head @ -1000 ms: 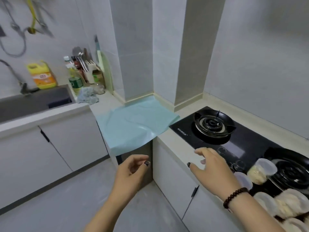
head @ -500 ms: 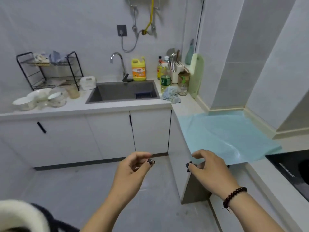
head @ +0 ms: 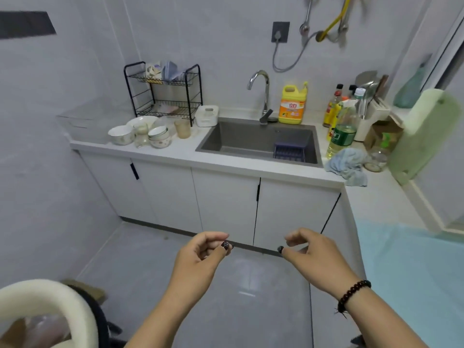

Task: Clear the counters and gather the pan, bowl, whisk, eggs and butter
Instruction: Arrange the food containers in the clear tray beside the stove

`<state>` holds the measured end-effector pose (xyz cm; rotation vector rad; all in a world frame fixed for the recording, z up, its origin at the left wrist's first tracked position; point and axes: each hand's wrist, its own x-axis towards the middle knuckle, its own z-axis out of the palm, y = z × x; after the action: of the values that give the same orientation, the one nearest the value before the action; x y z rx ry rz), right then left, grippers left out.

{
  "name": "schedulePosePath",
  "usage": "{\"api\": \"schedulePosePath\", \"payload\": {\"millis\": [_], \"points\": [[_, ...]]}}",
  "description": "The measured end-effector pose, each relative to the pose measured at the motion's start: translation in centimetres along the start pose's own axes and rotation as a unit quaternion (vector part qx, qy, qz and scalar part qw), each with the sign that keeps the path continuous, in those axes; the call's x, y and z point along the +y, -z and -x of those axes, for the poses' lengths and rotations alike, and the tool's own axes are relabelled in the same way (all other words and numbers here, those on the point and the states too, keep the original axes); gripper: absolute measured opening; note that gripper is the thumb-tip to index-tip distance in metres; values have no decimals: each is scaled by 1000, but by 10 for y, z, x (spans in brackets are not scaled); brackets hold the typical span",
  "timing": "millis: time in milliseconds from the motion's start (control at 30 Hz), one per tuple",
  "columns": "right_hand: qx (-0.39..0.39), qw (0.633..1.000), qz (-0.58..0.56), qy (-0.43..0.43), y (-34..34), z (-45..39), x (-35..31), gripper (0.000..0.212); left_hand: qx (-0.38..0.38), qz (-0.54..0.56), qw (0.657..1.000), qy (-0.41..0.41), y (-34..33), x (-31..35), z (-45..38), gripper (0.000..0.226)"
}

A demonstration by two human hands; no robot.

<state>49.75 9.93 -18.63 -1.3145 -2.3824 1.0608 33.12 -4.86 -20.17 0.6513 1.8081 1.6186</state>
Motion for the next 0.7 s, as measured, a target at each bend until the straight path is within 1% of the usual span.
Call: {"api": "schedulePosePath", "payload": {"millis": [167, 300, 533, 600, 700], "points": [[-34, 998, -13, 42, 8, -98, -28, 19, 50, 5, 999, 11, -3, 13, -69, 15], [-76, 995, -26, 67, -8, -155, -55, 15, 110, 20, 993, 32, 24, 16, -103, 17], [-168, 980, -23, 104, -77, -233, -124, 9, 228, 50, 969, 82, 126, 3, -156, 18], [-183, 975, -20, 121, -106, -258, -157, 10, 245, 59, 964, 88, 163, -2, -179, 18], [-194, 971, -26, 134, -139, -284, -203, 9, 251, 44, 961, 109, 209, -3, -209, 19]]}}
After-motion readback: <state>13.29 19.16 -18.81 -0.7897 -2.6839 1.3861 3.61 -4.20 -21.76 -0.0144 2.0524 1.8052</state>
